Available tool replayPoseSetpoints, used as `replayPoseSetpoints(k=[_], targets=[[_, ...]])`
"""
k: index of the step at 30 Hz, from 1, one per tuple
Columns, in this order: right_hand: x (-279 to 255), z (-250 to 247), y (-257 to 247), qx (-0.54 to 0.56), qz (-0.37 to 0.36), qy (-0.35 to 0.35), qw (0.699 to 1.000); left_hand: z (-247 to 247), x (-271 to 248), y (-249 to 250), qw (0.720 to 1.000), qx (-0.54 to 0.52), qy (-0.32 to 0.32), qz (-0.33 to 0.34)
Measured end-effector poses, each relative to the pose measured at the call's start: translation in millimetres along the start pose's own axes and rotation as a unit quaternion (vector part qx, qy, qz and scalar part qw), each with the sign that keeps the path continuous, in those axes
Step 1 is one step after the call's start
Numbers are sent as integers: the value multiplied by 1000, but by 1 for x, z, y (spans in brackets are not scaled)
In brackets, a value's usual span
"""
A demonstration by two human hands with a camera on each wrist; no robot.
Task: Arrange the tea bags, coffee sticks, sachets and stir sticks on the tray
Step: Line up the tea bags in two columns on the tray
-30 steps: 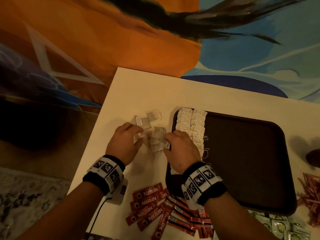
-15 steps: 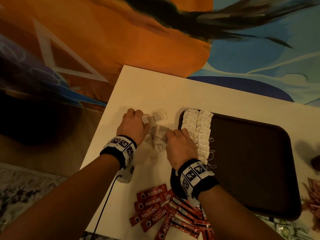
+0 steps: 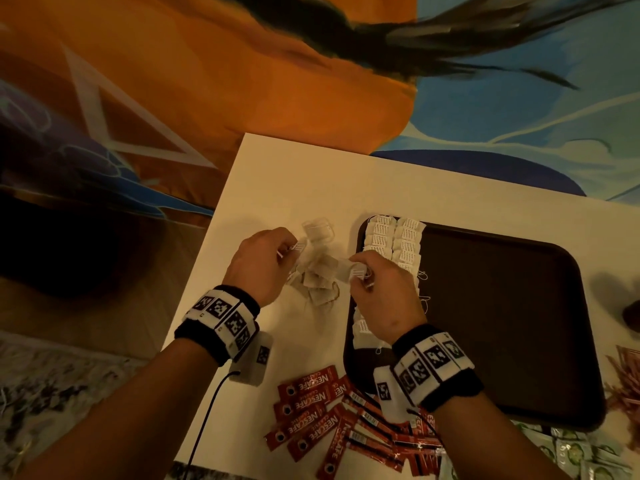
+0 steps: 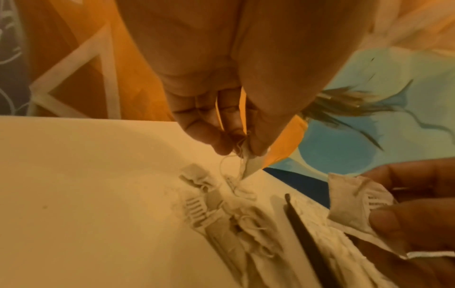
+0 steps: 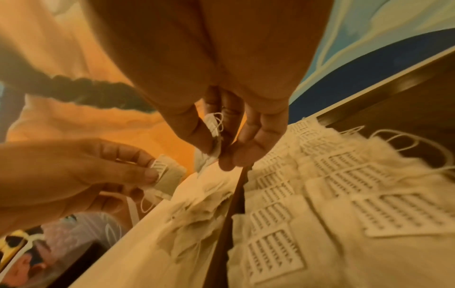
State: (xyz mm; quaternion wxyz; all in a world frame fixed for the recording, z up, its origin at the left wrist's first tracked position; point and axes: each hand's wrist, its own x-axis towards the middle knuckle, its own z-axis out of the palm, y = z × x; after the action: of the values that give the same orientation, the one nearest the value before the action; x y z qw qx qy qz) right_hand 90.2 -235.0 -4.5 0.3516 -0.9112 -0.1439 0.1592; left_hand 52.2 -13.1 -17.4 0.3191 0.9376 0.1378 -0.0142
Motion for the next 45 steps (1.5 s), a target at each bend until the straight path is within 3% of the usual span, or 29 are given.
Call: replayPoseSetpoints(k=[5, 12, 20, 23, 29, 38, 45], targets=[[-25, -28, 19, 34, 14, 18, 999, -8, -24, 29, 998, -41, -24, 47], [-72, -57, 54, 1, 55, -25, 998, 30, -59, 64, 981, -67, -171, 62], [-107, -58, 81, -25, 74, -183, 980, 60, -79, 70, 938, -51, -326, 101], [-104, -50, 86, -46, 75, -168, 982, 68, -77, 69, 945, -25, -314, 90], [-90, -39, 88, -50, 63, -85, 993, 77, -71, 75, 969, 7, -229, 94], [-85, -31, 84, -50, 83, -38, 995, 84, -75, 72, 981, 2, -170, 94], [-93, -36, 82, -121, 39, -14, 992, 87, -91, 66, 982, 13, -141, 126]])
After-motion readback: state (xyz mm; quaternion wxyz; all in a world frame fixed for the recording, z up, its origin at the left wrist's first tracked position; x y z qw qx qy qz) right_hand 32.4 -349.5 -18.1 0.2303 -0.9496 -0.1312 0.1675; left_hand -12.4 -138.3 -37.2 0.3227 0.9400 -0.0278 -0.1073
